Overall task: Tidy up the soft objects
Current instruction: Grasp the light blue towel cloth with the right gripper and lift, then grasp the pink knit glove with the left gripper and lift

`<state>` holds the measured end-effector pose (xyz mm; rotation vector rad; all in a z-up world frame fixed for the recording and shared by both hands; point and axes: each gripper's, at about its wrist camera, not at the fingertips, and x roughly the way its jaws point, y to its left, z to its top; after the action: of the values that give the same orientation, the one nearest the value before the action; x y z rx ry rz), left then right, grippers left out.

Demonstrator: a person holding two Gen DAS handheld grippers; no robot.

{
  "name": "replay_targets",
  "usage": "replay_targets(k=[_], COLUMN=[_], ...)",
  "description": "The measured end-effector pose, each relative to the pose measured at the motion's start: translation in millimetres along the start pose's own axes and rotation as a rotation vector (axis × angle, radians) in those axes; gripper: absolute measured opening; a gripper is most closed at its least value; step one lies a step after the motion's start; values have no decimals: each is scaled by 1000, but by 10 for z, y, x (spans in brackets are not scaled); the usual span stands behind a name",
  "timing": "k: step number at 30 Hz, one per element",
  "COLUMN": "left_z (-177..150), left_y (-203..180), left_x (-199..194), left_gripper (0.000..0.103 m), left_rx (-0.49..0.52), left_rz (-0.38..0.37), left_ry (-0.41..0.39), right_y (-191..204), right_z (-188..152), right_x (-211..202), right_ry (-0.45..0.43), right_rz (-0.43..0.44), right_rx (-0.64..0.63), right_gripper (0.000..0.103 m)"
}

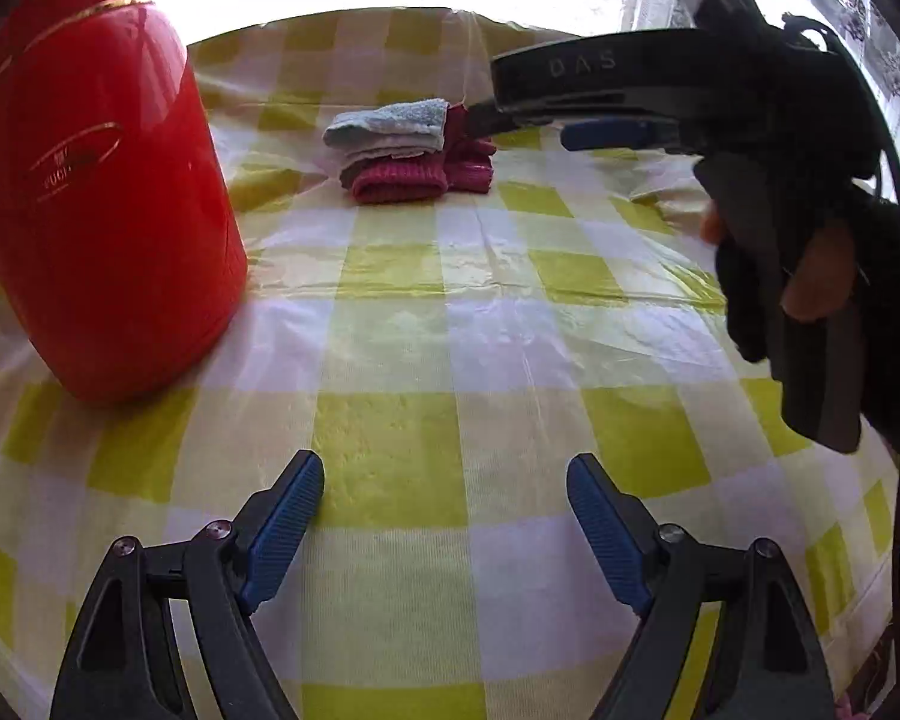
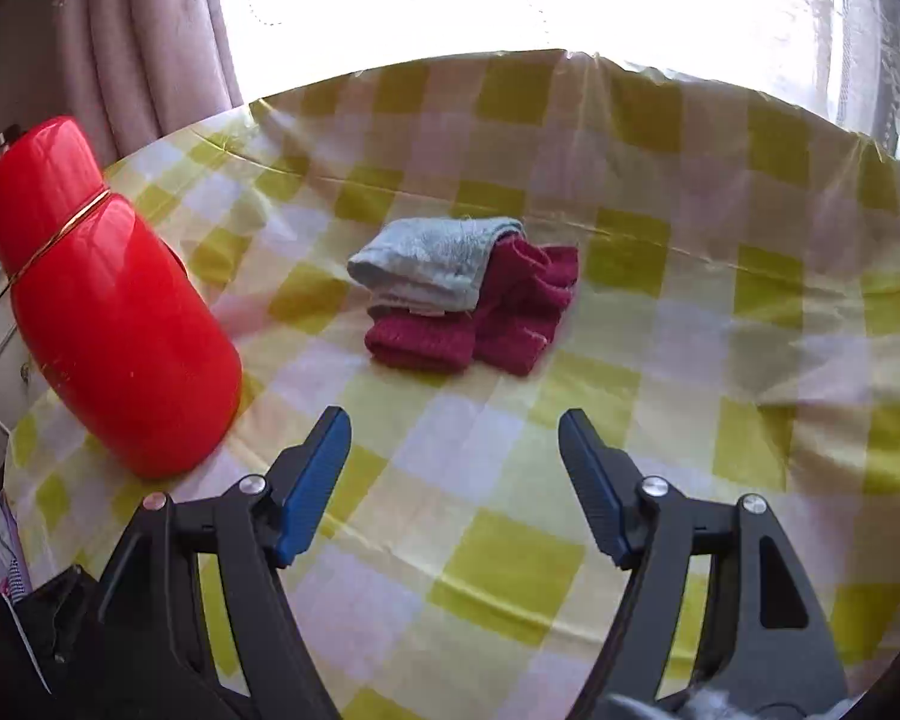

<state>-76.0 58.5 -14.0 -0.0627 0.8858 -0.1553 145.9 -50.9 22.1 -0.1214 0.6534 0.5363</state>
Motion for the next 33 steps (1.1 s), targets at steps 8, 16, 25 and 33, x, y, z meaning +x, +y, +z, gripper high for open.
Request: replay_targets(k=[8,16,25,33], left_z=[-6,2,112,808], left_y=[38,48,-111,-373], left_x=[-3,-18,92,640], left_gripper=[92,94,99,99], left_rx=[-38,-38,11,75], left_rz=[-60,-64,-38,-36], left_ry=[-12,-11,44,68], right_y=[442,263,-857,-980], right_z=[829,474,-714,-1805], right_x=[1151,807,-1287,-1600], right_ry=[81,26,-106,50], right_rz=[-34,-63,-8,-31], right_rx=[-211,-226,142,306], right_gripper=[84,20,20,20])
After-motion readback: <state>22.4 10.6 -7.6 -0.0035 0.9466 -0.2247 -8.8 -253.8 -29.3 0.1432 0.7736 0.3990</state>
